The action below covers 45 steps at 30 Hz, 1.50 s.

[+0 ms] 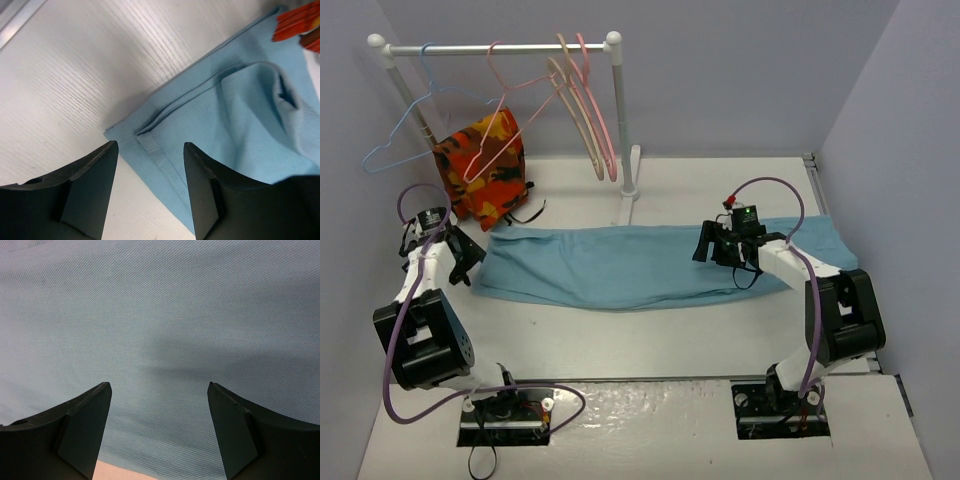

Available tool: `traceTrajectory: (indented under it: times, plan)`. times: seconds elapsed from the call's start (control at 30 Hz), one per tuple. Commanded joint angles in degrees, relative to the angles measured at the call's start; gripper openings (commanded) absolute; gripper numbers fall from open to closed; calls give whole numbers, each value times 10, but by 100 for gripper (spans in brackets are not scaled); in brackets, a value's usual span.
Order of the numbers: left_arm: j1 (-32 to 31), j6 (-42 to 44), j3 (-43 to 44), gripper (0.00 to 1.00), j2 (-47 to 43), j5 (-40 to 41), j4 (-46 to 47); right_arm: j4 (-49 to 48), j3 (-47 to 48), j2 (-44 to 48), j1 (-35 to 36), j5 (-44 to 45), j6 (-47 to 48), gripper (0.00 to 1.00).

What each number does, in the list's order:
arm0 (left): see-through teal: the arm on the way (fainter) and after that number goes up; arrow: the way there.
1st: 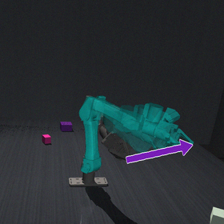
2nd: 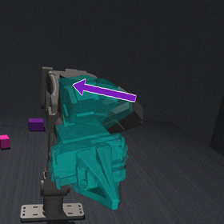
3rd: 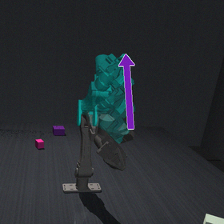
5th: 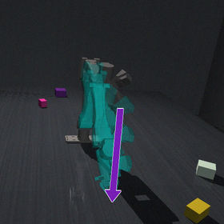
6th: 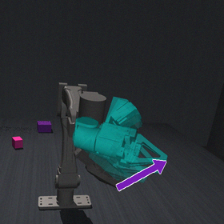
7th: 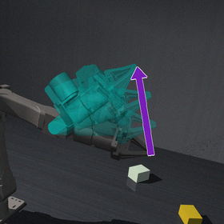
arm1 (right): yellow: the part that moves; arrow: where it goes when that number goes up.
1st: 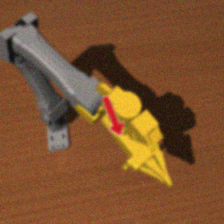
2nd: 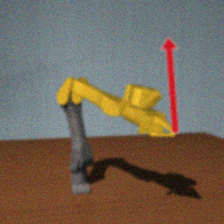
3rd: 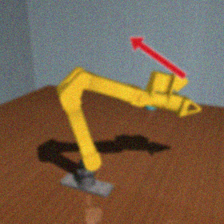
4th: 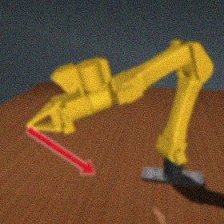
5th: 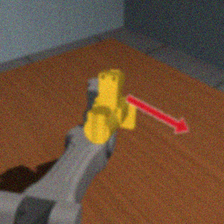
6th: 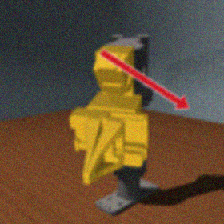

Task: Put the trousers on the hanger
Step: Fold the trousers

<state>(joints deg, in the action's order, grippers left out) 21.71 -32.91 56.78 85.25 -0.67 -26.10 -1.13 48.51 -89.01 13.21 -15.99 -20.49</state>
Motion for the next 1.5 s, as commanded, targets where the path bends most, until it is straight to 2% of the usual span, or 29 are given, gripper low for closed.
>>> traceTrajectory:
  times: [0.0, 0.6, 1.17, 1.47]
  plan:
    - [1, 8, 30, 52, -21, 8, -18, -22, 8, -4, 5, -12, 6, 75]
    - [-3, 5, 13, 47, 87, -31, 31, -38, -12, -45, 14, -10, -7, 75]
    - [-8, 8, 17, 36, 62, -30, 15, -40, -4, -60, 20, -9, -9, 75]
    - [-8, 11, 33, 38, 50, -27, -9, -39, -3, -61, 20, -8, -9, 75]
